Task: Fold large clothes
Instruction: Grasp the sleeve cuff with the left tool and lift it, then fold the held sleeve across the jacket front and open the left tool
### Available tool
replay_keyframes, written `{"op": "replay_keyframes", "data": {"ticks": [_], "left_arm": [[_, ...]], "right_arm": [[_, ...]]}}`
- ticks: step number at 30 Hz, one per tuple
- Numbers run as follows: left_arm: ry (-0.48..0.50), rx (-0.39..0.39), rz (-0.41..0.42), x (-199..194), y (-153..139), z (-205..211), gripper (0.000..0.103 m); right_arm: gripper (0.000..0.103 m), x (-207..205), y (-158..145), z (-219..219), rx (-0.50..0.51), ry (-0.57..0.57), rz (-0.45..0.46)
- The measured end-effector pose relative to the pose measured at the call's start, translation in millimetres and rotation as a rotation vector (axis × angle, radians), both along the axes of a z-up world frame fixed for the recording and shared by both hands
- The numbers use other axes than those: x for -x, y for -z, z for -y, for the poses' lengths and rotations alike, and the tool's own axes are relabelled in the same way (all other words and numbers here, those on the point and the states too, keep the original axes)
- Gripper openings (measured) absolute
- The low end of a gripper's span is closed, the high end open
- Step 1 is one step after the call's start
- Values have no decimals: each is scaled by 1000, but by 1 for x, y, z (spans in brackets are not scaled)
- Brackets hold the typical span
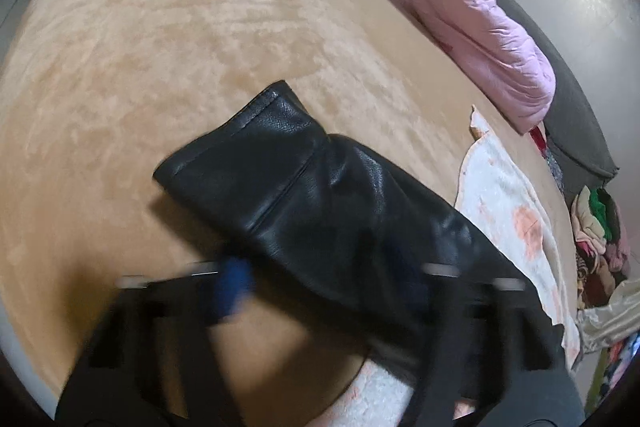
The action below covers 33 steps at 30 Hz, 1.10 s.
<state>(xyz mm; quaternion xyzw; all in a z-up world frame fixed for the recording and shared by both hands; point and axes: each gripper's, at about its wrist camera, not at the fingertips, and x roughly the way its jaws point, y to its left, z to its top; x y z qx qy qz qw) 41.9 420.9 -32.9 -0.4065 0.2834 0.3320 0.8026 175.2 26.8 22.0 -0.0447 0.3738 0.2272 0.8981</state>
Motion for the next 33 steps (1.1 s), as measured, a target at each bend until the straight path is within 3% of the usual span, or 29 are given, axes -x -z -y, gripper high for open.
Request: {"op": "replay_keyframes", "data": {"ticks": [3,7,18,21,33], "left_arm": [[41,-29,27,-2,-7,5,11],[79,-87,122,6,-32,18,4],[209,-234,300,3,-132,82,1],[256,-290,317,-8,-159,106,1],[467,-382,349,-62,-209,203,1]], "right_arm": [[99,1,1,12,-21,31,-6],[99,4,5,31,-51,72,-24],[99,14,-12,85,-115,167,-2],[99,19,-16,102,-155,182,1],[99,29,-28,165,-260,271,19]]}}
